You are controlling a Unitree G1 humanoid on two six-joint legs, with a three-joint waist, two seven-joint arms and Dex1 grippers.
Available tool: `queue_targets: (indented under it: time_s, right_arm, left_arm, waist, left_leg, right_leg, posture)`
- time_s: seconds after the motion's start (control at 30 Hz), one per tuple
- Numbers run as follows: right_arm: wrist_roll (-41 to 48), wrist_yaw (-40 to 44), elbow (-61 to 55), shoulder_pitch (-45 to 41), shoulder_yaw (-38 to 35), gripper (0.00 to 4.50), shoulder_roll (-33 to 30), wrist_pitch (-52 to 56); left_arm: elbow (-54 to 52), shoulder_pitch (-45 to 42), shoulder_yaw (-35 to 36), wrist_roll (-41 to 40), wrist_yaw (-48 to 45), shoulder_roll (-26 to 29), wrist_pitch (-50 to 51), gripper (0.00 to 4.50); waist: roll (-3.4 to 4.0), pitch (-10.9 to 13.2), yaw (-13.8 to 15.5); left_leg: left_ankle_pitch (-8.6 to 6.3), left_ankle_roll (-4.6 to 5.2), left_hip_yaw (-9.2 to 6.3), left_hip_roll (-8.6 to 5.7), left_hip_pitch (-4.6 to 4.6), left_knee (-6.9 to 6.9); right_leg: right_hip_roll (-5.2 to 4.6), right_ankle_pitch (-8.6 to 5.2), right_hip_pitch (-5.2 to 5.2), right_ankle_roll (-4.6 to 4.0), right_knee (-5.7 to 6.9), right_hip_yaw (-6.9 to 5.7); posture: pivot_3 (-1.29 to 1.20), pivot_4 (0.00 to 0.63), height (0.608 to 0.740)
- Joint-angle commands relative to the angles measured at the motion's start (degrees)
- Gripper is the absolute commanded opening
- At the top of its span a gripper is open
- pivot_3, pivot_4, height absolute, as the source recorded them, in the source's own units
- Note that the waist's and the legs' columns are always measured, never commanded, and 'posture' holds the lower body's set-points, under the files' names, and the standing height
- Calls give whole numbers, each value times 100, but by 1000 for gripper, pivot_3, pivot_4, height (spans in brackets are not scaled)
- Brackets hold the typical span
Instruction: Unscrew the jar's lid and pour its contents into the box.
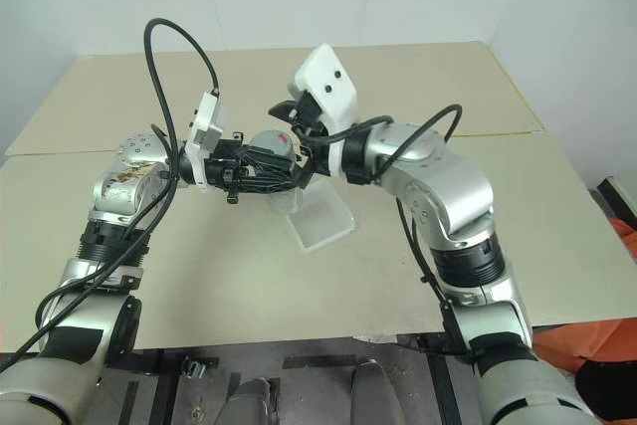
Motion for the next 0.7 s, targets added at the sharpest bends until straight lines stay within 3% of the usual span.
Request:
queue_targets:
  time_s: [0.03,0.7]
  right_arm:
    - [-59,113,-34,-94,-65,4462,-18,-182]
    - [249,364,-208,262,-659,4462,-881,-47]
  left_arm:
    - [-210,-87,91,-99,-28,94,7,1971]
    - [-80,-147,85,-96,-55,122,-61,1971]
  waist:
    - [0,0,0]
    - [0,0,2]
  left_leg:
    - [0,0,-1,0,0,0]
    - [-1,1,0,0,-1,0]
  right_leg:
    - [0,0,0,0,0,0]
    - [0,0,1,0,-1,0]
  posture:
    - [0,150,740]
    - [0,150,740]
